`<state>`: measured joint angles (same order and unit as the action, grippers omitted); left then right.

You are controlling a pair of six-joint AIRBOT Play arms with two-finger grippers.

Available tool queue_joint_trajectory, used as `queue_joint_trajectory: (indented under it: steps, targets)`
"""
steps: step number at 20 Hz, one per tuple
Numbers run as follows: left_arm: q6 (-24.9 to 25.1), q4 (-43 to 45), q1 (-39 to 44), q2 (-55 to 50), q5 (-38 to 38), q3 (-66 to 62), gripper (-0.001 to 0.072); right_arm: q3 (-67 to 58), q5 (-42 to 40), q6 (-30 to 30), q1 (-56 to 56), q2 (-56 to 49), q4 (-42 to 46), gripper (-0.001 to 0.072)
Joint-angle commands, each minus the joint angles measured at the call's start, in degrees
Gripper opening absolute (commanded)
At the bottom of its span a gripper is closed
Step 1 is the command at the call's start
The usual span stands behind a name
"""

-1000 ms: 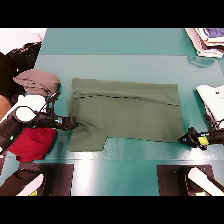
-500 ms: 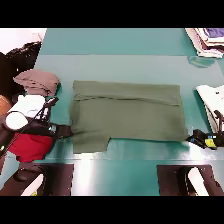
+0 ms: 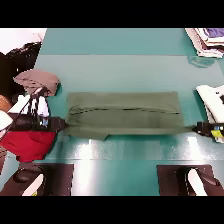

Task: Fold the shirts.

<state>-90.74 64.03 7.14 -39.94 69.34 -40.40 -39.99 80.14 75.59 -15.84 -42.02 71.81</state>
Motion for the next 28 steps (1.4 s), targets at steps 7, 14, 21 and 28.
queue_joint_trajectory:
  steps: [7, 14, 21, 28]
  targets:
    - [4.17, 1.68, -0.04, -33.09, -14.95, -20.06, 0.0022, -25.38, -5.60, 4.13, 11.78, -32.50, -0.35, 0.0017]
    - [3.69, 1.66, -1.36, -41.18, -18.25, -29.59, 0.0025, -41.29, -5.05, 4.50, 11.54, -46.51, -1.81, 0.0029]
    - [3.80, 1.53, -1.92, -41.16, -9.40, -35.10, 0.0354, -47.25, 3.48, -2.05, 6.67, -51.06, -9.66, 0.0341]
    - [5.66, -0.85, -1.40, -41.11, -4.66, -35.01, 0.0023, -33.40, 5.55, -6.14, -6.51, -51.43, -11.17, 0.0594]
